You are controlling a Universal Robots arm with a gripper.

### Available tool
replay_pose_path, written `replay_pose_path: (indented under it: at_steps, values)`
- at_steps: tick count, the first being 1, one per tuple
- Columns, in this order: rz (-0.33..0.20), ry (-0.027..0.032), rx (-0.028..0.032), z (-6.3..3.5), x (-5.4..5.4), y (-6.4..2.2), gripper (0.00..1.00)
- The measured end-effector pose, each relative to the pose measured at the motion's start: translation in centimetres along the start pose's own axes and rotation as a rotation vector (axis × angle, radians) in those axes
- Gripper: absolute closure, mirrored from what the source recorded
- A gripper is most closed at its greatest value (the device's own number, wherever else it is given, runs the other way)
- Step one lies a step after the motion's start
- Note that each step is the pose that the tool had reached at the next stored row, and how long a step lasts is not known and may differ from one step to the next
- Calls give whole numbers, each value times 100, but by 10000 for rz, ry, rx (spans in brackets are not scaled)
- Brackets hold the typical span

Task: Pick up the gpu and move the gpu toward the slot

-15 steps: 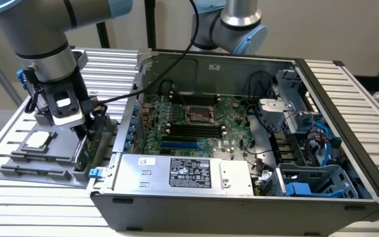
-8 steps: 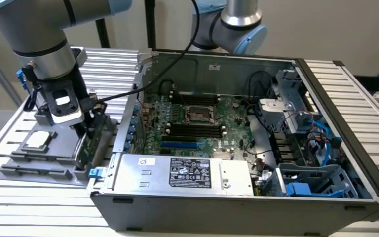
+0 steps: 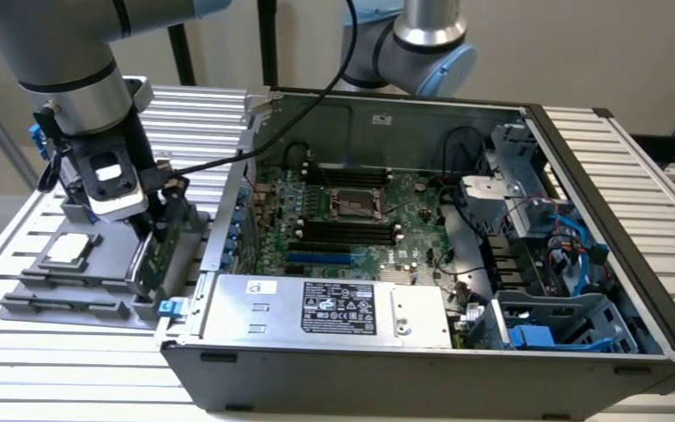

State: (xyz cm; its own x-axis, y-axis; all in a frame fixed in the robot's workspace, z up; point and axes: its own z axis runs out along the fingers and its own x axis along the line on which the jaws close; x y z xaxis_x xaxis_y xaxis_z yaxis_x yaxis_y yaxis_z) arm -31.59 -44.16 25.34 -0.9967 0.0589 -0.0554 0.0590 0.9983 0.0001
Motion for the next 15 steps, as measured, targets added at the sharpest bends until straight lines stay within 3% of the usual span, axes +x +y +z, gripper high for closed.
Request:
replay_pose_path:
  at_steps: [7,15]
  values:
    - [1,3,-36,-197,-11,-1,74]
    - [4,5,-88,-530,-31,-19,74]
